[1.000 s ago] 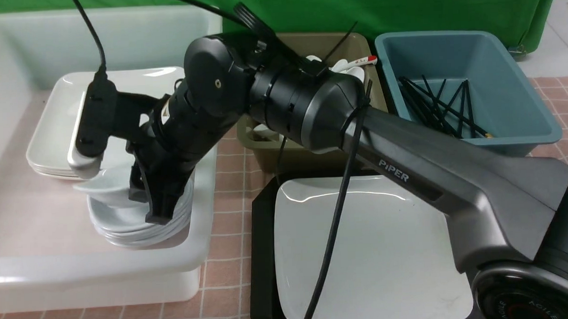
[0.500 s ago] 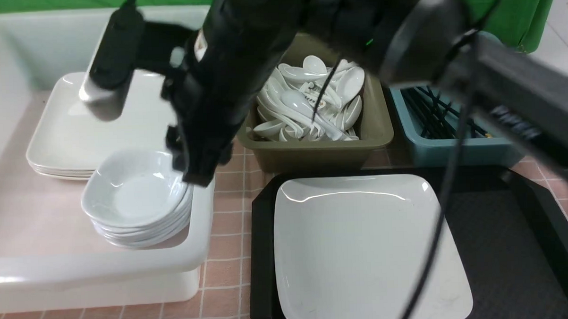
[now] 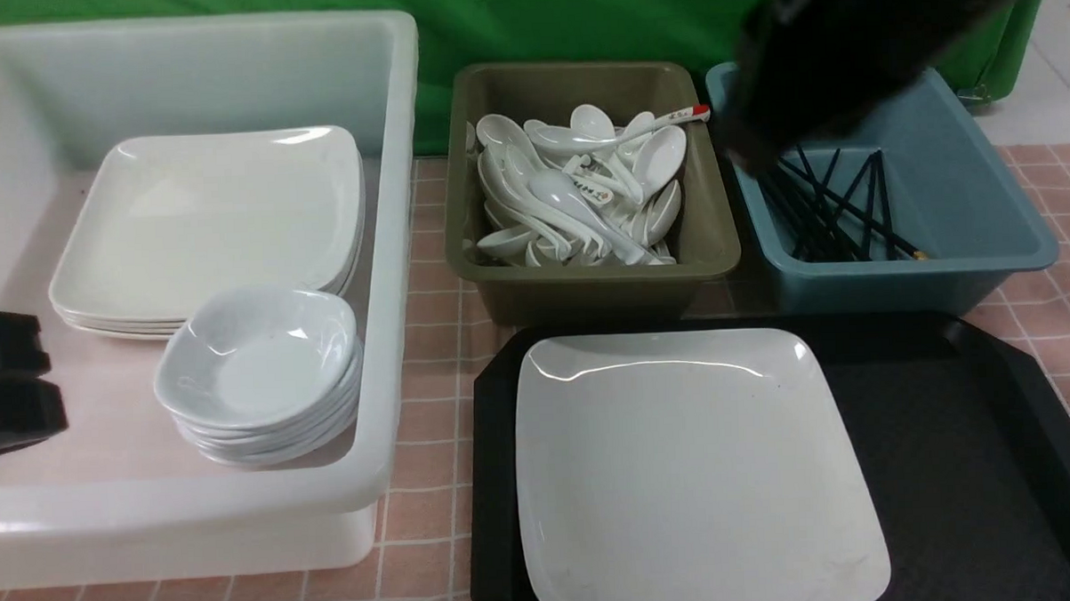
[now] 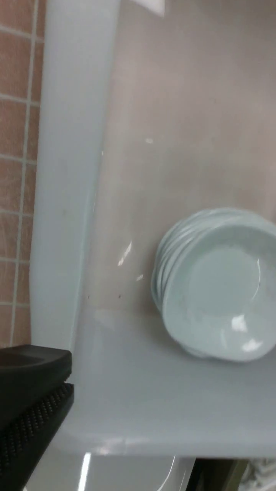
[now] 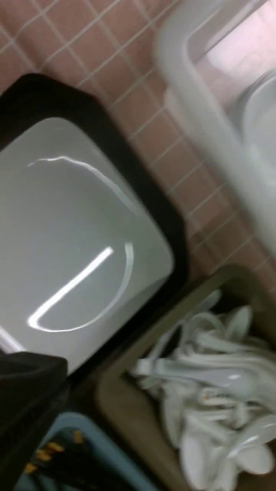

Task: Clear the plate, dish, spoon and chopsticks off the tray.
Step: Use the left arm to grab a plate from the dinner plate

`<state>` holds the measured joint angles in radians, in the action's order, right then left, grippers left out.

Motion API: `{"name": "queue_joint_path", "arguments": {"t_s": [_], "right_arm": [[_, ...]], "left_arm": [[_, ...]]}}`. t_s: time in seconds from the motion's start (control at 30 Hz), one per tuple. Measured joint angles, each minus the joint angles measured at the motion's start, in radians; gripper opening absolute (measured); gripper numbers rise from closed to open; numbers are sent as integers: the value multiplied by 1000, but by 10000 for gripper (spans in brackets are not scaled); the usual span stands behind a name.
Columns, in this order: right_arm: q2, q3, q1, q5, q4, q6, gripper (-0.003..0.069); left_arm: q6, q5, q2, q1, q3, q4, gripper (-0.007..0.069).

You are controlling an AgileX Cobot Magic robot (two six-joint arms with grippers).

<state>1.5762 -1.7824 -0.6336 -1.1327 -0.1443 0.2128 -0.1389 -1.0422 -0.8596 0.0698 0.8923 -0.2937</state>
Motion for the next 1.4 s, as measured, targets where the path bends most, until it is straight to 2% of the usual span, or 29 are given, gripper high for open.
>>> {"name": "queue_joint_path", "arguments": {"t_s": [0.03, 0.07, 0.1, 0.13, 0.2, 0.33, 0.47, 0.53, 0.57, 0.6, 0.63, 0.67, 0.7, 0.73, 0.77, 0.8, 0.87, 0.97, 1.1, 1.13, 1.27, 1.4], "right_arm": [[-100, 139, 62, 0, -3, -22, 30], [-112, 155, 69, 0, -3, -25, 30], [-195, 264, 118, 3, -3, -44, 30], [-219, 294, 133, 3, -4, -49, 30], [-390, 503, 226, 26, -10, -86, 30], [-567, 692, 298, 61, -11, -112, 30], [-795, 893, 329, 72, -5, -134, 30], [-865, 944, 329, 71, 0, -136, 30], [-871, 953, 329, 71, 1, -138, 30], [-905, 968, 329, 69, 1, -139, 30], [-949, 992, 329, 63, 2, -142, 30], [-954, 994, 329, 63, 3, -142, 30], [-986, 1007, 329, 52, 4, -145, 30], [-1001, 1013, 329, 45, 4, -146, 30], [-1003, 1013, 329, 42, 4, -146, 30], [-1011, 1016, 329, 26, 4, -148, 30], [-1014, 1017, 329, 17, 5, -149, 30], [-1014, 1020, 329, 17, 7, -149, 30], [-1014, 1021, 329, 17, 9, -149, 30], [-1014, 1021, 329, 17, 9, -149, 30], [-1014, 1021, 329, 17, 9, -149, 30], [-1014, 1021, 329, 17, 9, -150, 30]], "left_arm": [[66, -6, -20, 0, 3, -106, 71], [66, -8, -23, 0, 4, -106, 71], [111, -26, -51, 0, 16, -191, 71], [129, -33, -60, 0, 21, -211, 71], [214, -79, -130, -1, 74, -331, 71], [275, -98, -211, -33, 155, -407, 55], [251, -81, -316, -232, 269, -406, 27], [204, -64, -366, -354, 317, -360, 26], [191, -63, -371, -368, 322, -342, 26], [154, -57, -398, -442, 348, -288, 26], [89, -56, -441, -561, 383, -180, 26], [89, -58, -446, -576, 386, -181, 26], [21, -61, -482, -688, 403, -65, 26], [-27, -75, -513, -754, 408, 18, 28], [-33, -81, -524, -779, 408, 31, 29], [-94, -116, -568, -871, 408, 140, 39], [-142, -154, -622, -966, 408, 237, 59], [-185, -162, -688, -1066, 408, 373, 111], [-191, -138, -761, -1148, 408, 439, 219], [-187, -135, -768, -1155, 408, 441, 233], [-139, -103, -850, -1196, 408, 454, 388], [-128, -45, -908, -1197, 389, 539, 497]]}}
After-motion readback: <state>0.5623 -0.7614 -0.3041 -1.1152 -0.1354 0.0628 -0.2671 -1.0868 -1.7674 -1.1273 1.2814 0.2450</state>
